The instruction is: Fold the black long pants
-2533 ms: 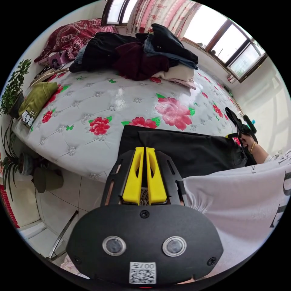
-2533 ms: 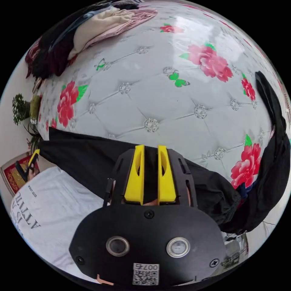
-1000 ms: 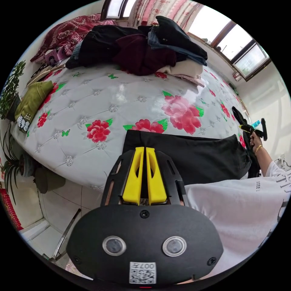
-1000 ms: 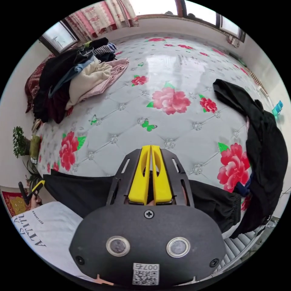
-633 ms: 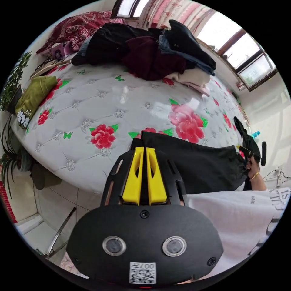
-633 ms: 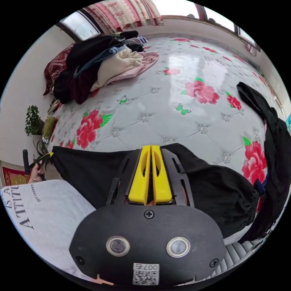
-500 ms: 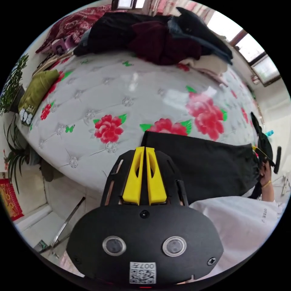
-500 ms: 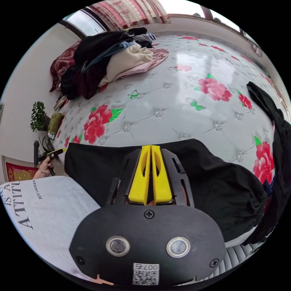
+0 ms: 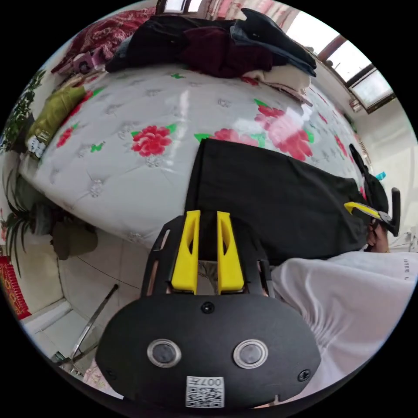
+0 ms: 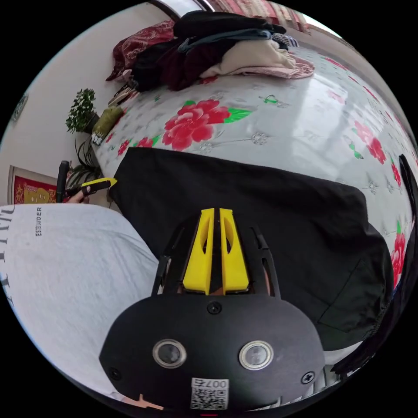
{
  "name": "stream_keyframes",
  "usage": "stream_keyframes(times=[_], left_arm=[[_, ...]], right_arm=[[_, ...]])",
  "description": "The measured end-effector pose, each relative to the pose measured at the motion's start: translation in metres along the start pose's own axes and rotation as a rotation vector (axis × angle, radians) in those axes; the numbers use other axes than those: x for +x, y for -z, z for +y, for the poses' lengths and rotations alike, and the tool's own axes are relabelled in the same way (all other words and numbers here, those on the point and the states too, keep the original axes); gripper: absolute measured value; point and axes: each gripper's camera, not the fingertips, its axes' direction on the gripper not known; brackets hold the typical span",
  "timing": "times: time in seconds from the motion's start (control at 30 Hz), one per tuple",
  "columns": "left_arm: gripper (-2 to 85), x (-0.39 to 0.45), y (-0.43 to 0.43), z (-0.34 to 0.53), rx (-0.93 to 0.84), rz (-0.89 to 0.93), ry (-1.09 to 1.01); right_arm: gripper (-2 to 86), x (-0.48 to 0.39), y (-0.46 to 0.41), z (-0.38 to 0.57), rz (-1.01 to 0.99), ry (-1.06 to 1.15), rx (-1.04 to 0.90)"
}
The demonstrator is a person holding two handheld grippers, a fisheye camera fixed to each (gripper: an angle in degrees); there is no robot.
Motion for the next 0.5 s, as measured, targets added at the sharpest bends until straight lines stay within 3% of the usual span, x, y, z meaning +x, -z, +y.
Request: stream_keyframes(times=[0.27,0.4,0.5], left_arm=[[-0.7,-0.018,-0.023,-0.052,-0.005,-0.178,-0.099],[-0.2,-0.071,-0.019,-0.070,0.013,-0.205,0.118],[3.5,-0.108,0.001,-0.049,0.102,-0.068,0.208]], right_arm=[[0.0,-0.028,-0.031,-0.012,0.032,0.032,-0.009],[0.4,-0.033,-0.028,-0.044,-0.090,-0.005,-0.032],[0.7,-0.044,0.000,-0.036,-0.102,-0.014,0.072]])
